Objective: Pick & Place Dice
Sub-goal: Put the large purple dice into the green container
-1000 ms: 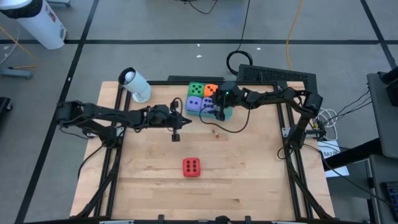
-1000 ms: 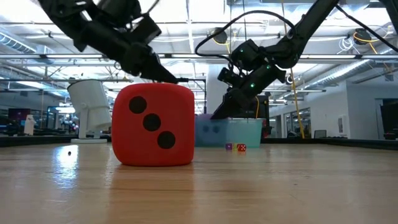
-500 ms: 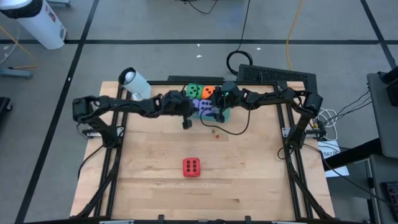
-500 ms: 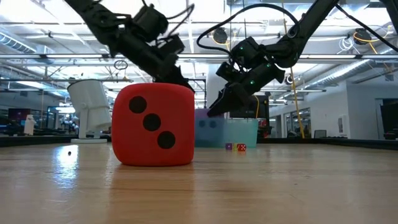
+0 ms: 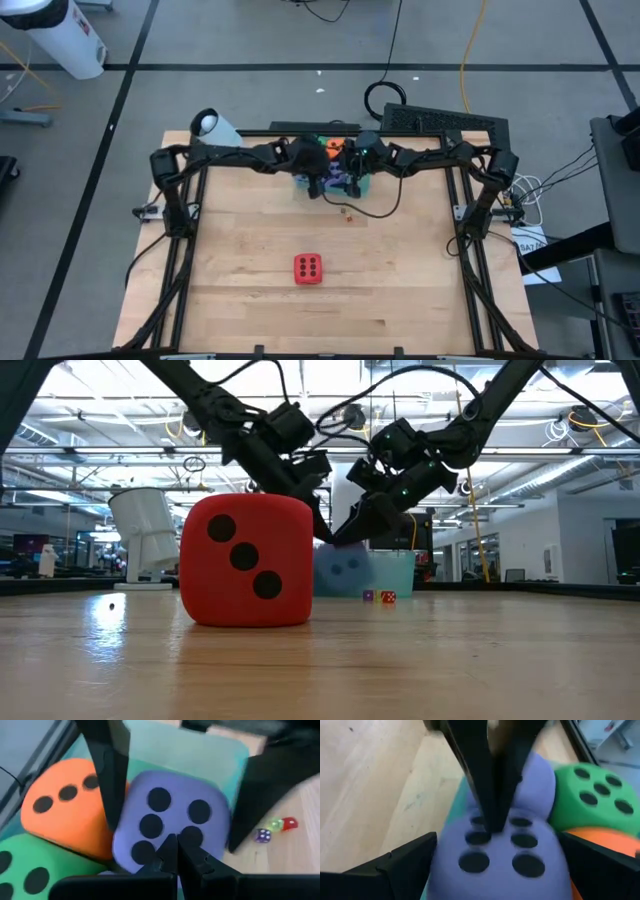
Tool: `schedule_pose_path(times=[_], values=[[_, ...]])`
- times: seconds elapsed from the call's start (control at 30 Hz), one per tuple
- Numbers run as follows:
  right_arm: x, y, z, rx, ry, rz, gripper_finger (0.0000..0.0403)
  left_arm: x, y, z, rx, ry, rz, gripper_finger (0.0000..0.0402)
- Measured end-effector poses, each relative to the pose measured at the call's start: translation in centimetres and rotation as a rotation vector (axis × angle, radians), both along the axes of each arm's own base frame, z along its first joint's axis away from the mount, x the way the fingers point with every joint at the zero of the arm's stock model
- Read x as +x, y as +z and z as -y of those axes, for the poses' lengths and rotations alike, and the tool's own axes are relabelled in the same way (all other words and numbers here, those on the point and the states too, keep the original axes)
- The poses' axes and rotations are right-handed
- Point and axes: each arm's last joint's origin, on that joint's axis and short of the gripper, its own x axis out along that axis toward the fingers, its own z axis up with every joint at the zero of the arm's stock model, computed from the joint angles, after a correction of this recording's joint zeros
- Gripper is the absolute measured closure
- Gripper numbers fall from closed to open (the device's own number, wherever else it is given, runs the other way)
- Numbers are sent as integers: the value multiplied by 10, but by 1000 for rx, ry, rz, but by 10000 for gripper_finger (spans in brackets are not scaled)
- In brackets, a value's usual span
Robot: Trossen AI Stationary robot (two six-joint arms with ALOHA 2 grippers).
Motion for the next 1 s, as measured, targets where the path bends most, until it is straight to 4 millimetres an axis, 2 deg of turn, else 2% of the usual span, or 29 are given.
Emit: schedule_pose_path(times=[0.17, 0.37, 0.6, 0.73, 0.83, 1.0], values=[[6, 3, -9, -13, 36, 32, 4, 0, -3, -7, -15, 17, -5, 399], [11, 8, -14, -61, 31, 82, 4, -4, 2, -7, -13, 28, -23, 399], [8, 21, -15, -92, -41, 86, 8, -15, 29, 7, 65, 27, -11, 400], [3, 34, -17, -61, -63, 108, 8, -36, 40, 16, 84, 23, 11, 400], [-5, 48, -20, -34, -81, 113, 8, -61, 39, 20, 105, 41, 57, 400], [-26, 70, -29, -29, -188, 38, 9, -113, 19, 23, 86, 148, 148, 401]])
